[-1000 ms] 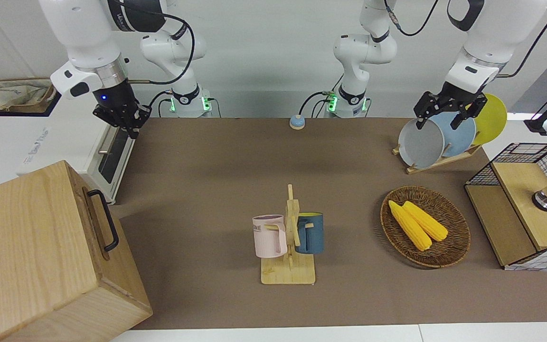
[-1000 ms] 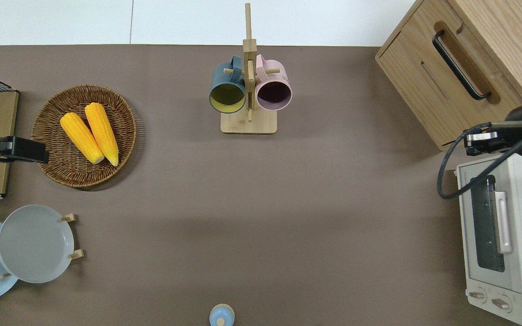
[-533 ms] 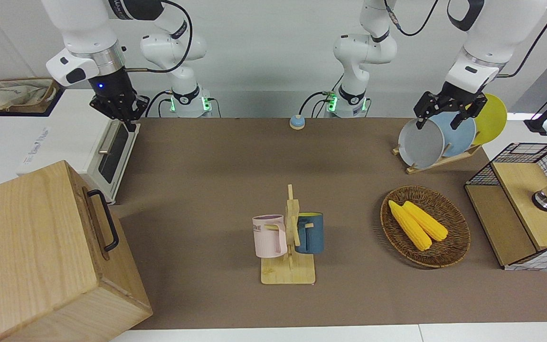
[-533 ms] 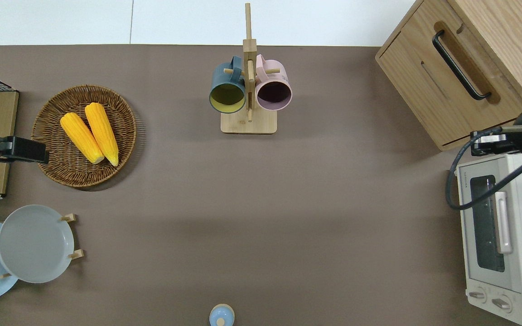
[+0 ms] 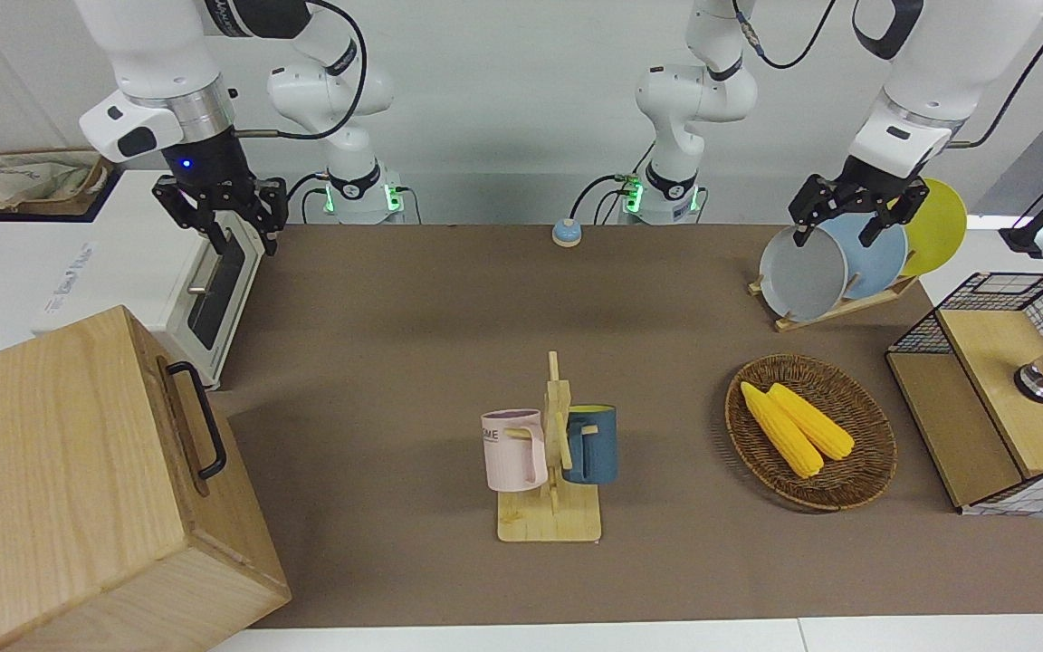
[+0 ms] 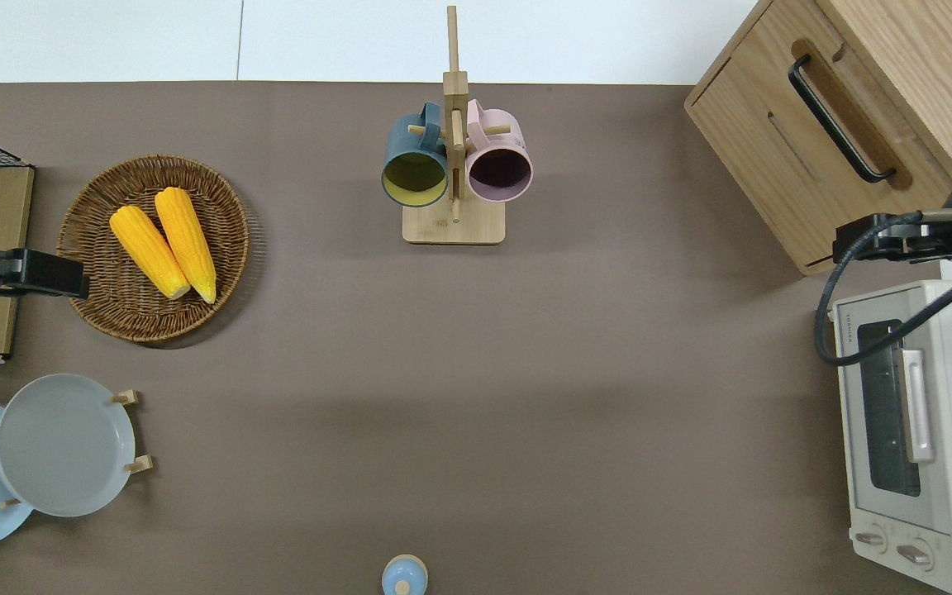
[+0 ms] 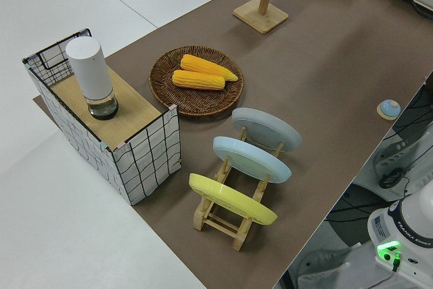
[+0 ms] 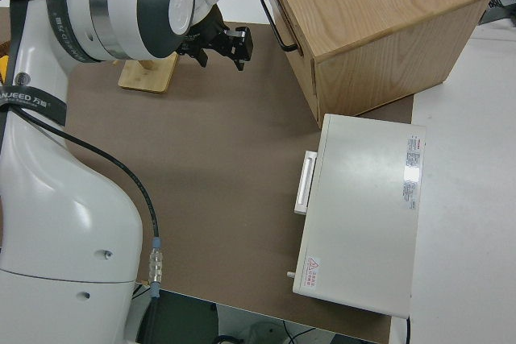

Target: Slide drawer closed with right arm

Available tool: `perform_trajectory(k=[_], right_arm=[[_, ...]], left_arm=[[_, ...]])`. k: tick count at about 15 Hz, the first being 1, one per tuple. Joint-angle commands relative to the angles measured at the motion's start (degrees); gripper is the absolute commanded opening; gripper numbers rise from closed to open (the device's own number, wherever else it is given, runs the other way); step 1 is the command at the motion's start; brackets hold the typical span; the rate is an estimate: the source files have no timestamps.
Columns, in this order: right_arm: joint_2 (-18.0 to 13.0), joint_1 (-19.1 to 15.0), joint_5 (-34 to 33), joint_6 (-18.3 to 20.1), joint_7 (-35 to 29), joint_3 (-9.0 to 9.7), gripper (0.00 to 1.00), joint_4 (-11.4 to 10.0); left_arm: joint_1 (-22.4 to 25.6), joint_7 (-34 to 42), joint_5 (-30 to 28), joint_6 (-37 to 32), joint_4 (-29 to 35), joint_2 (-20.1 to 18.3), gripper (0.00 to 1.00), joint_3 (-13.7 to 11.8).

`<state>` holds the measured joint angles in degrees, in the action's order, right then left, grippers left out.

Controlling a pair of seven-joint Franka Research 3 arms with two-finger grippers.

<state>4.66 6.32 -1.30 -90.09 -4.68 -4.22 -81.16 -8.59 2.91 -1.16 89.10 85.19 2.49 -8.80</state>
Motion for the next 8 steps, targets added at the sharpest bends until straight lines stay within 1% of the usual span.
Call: perform_trajectory(k=[1, 6, 8], right_arm=[[1.58, -0.61, 0.78, 0.26, 0.46, 0.7, 0.985, 1.45], [2.02, -0.78, 0.95, 0.26, 0.28, 0.79, 0.985, 1.45], [2.11, -0.96, 2.09, 0.52, 0.37, 0.79, 0.985, 1.45]], left_arm=[[-0.99, 0.43, 0.72, 0.02, -1.17, 0.76, 1.0, -0.95], [-0.99, 0.43, 0.72, 0.02, -1.17, 0.76, 1.0, -0.95], [-0.99, 0.43, 0.72, 0.02, -1.17, 0.76, 1.0, -0.95]])
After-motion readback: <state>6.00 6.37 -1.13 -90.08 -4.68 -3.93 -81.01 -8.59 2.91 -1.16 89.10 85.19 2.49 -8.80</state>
